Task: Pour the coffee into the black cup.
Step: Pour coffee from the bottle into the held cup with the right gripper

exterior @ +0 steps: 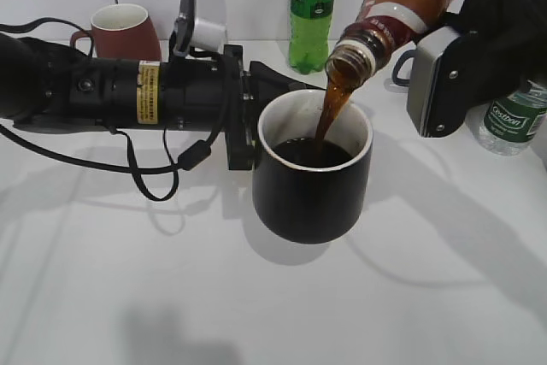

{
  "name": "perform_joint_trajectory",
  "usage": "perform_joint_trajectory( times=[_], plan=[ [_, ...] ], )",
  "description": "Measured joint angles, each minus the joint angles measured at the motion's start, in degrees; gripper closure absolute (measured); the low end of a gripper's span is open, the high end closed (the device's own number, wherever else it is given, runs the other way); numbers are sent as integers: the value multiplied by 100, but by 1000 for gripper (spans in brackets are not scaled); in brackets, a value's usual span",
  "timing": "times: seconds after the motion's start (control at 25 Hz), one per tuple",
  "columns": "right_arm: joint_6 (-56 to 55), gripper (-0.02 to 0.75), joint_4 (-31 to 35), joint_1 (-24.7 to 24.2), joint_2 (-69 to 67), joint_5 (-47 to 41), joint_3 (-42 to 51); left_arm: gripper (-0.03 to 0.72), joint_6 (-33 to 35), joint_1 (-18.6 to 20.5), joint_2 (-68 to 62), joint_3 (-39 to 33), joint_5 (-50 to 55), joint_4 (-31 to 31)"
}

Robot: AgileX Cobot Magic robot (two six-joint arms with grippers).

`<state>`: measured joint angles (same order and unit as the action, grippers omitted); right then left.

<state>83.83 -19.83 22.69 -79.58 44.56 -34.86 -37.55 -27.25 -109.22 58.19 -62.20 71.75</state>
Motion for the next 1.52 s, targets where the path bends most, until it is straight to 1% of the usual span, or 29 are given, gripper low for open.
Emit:
perform_joint_trajectory(
  times=[0.28,0.68,0.76,0.92,1.12,1.24,1.4,1.52],
  plan=[
    [231,203,0,0,5,21,0,652,0,0,0,0,0,12],
    [242,203,0,0,16,44,0,652,6,0,0,0,-7,12],
    [104,203,0,0,16,44,0,652,6,0,0,0,-43,12],
    [-668,203,-21,0,16,44,0,652,6,0,0,0,-81,-44],
    [-1805,203,-452,0,16,44,0,652,17,0,0,0,-81,-295],
    [-2566,203,-574,0,16,44,0,652,17,0,0,0,-81,-331],
    [-3947,203,-598,0,16,44,0,652,17,16,0,0,-178,-331],
    [-5315,203,-604,0,16,44,0,652,17,161,92,-6,-209,-300]
  ],
)
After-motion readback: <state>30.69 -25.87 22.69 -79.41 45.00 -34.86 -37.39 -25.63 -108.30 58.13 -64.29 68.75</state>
